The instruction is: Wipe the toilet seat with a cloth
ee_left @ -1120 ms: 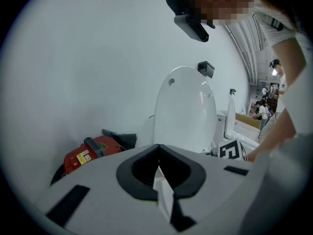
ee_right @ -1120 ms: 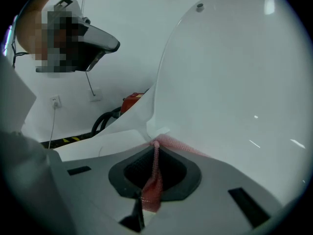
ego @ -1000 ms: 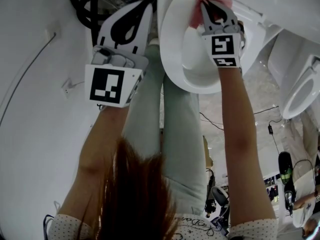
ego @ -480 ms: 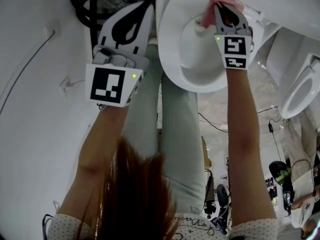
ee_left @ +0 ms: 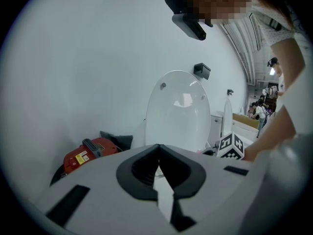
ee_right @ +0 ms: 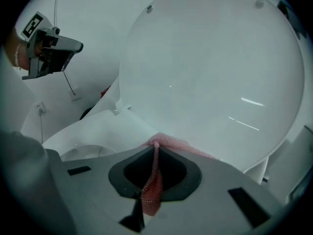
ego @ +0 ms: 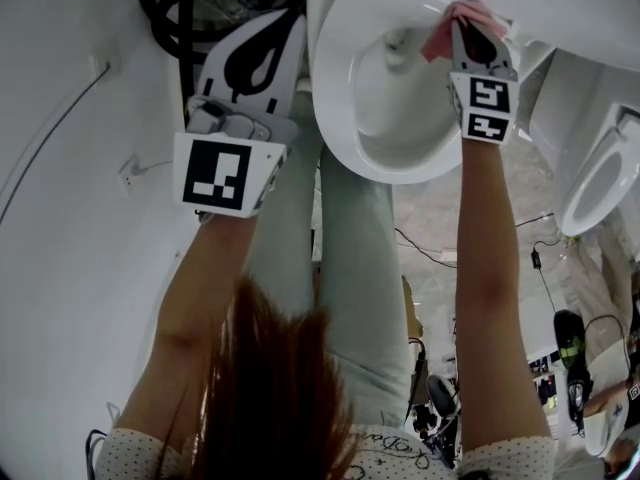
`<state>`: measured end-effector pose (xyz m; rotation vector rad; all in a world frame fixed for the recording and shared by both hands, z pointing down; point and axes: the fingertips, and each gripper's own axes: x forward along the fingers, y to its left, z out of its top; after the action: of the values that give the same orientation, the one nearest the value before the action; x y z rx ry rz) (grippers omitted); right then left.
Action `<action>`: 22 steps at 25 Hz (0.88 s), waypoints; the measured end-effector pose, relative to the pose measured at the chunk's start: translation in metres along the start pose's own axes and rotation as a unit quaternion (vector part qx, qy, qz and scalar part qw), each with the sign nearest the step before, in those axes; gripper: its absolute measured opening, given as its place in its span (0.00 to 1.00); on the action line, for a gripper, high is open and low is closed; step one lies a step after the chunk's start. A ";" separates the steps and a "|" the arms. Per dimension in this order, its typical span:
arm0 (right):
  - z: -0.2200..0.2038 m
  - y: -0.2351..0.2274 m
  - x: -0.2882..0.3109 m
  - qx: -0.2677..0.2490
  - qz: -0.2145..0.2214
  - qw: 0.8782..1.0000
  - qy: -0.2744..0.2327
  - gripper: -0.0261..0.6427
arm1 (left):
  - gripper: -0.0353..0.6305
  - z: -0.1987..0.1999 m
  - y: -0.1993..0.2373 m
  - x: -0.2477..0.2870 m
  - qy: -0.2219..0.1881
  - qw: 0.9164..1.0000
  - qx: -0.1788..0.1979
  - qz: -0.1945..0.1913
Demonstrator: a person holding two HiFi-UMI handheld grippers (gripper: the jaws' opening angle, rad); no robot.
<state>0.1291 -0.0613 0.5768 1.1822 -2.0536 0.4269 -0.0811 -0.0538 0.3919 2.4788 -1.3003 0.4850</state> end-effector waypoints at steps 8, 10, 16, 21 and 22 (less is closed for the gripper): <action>-0.020 -0.026 -0.014 0.048 -0.034 0.998 0.011 0.09 | 0.06 -0.002 -0.005 -0.010 -0.005 1.000 0.003 0.001; -0.024 -0.031 -0.017 0.067 -0.038 0.997 0.016 0.09 | 0.06 -0.001 -0.009 -0.012 -0.008 1.000 0.003 -0.001; -0.024 -0.034 -0.046 0.113 -0.056 0.992 0.008 0.09 | 0.06 0.011 -0.017 -0.026 -0.017 1.000 0.004 -0.005; 0.010 -0.040 -0.095 0.263 -0.040 0.960 -0.083 0.09 | 0.06 0.045 -0.019 -0.036 -0.045 0.999 -0.006 -0.005; 0.017 -0.043 -0.108 0.304 -0.036 0.946 -0.105 0.09 | 0.06 0.052 -0.019 -0.039 -0.048 0.999 -0.007 -0.007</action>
<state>0.1935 -0.0284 0.4846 1.7182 -2.1137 0.9842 -0.0775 -0.0363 0.3260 2.5261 -1.3175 0.3573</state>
